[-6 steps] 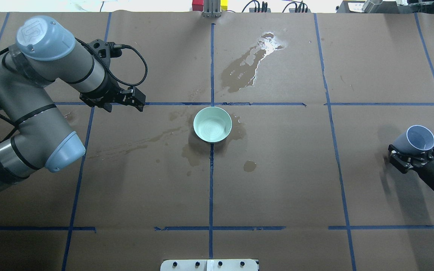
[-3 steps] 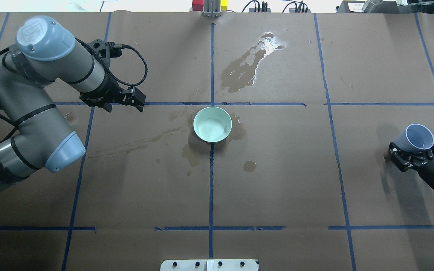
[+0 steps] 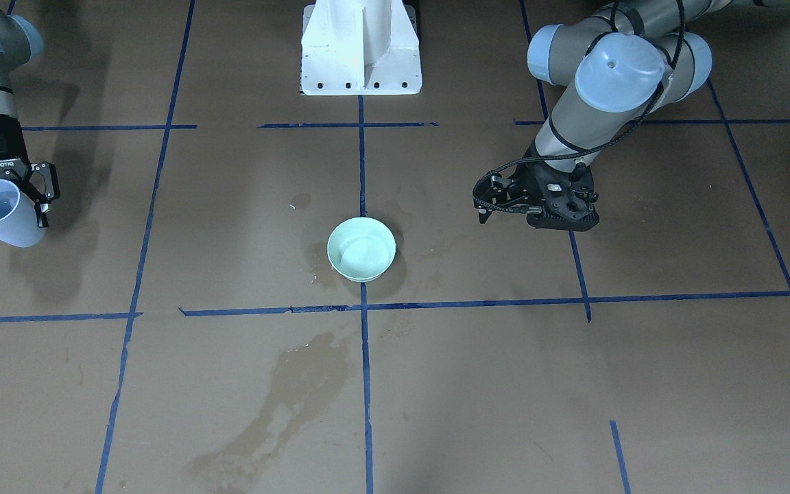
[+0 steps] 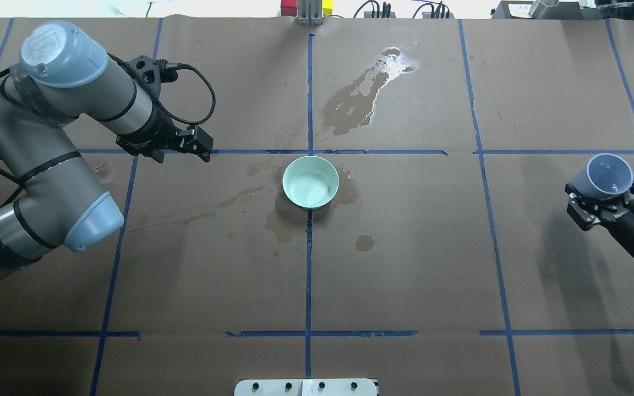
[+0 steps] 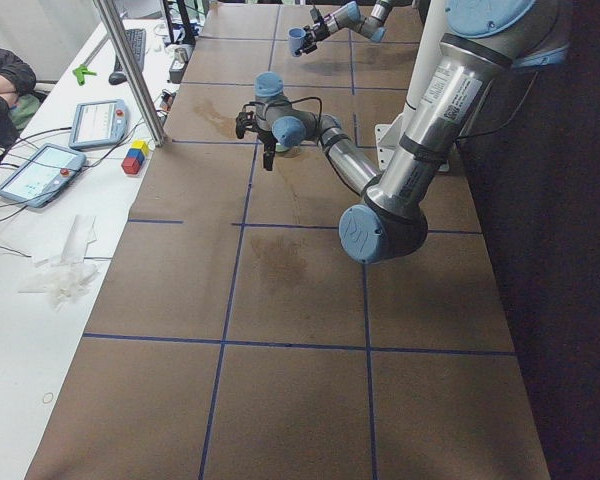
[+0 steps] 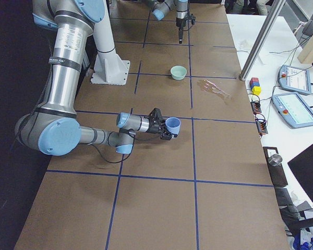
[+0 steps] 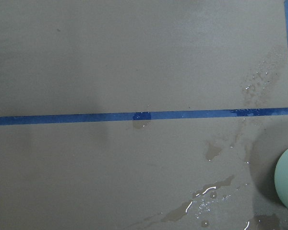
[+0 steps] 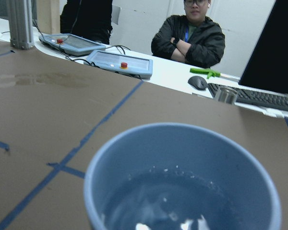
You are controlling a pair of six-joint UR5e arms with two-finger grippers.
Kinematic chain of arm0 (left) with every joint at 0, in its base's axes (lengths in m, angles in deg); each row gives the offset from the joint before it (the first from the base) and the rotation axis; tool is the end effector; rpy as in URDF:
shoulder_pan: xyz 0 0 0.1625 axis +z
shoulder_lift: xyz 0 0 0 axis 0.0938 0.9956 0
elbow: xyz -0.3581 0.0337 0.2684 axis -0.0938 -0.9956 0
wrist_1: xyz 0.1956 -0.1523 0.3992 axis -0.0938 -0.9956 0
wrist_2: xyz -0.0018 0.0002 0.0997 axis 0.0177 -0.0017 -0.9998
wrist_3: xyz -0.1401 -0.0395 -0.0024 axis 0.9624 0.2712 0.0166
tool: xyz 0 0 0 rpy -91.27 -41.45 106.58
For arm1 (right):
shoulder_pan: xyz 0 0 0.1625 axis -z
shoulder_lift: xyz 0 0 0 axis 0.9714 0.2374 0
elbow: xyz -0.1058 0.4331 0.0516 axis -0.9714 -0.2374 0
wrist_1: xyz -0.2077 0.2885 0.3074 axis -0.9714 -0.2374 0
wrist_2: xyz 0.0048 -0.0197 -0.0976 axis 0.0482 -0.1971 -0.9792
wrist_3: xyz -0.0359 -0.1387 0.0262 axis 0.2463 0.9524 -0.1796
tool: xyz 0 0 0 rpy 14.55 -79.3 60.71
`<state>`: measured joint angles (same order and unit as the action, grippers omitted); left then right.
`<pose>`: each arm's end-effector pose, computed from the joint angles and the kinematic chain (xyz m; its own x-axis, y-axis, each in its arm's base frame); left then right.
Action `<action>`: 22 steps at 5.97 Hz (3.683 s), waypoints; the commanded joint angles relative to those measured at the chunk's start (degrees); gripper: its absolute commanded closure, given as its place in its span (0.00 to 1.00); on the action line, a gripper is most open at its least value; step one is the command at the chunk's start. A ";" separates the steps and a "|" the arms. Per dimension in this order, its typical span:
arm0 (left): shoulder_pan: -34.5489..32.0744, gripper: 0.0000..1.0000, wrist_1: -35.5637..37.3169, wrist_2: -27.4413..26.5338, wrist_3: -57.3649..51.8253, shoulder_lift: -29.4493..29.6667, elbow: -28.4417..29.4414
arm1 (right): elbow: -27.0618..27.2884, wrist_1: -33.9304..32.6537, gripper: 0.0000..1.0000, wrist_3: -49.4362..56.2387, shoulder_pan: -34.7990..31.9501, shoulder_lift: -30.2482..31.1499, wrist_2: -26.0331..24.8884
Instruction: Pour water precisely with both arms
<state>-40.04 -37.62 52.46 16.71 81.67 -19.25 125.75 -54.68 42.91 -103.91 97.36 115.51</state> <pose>0.4678 -0.5568 0.2869 0.5813 0.0452 -0.8124 0.0418 0.9955 0.0854 -0.3104 -0.4113 0.6447 0.8289 -0.2700 0.4899 -0.3815 0.3676 0.8481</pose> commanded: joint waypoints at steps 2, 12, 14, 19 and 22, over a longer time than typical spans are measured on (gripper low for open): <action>0.07 0.00 0.00 0.03 0.00 0.00 -0.12 | 1.54 -6.60 0.98 6.44 -1.89 -10.49 0.45; 0.24 0.00 -0.09 0.12 -0.09 0.09 -0.03 | 0.92 -67.74 1.00 6.17 10.40 -45.49 -16.93; 0.33 0.00 -0.09 0.12 -0.09 0.09 -0.03 | 0.92 -74.63 1.00 6.61 12.25 -46.39 -20.54; 0.42 0.00 -0.09 0.12 -0.09 0.09 -0.12 | 0.83 -83.35 1.00 8.18 14.28 -47.62 -24.50; 0.33 0.00 -0.09 0.12 -0.17 0.09 -0.12 | 0.92 -83.45 1.00 9.25 14.28 -47.71 -25.03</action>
<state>-39.64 -37.71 52.58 16.59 81.75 -19.37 126.66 -138.10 52.01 -89.64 49.70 90.53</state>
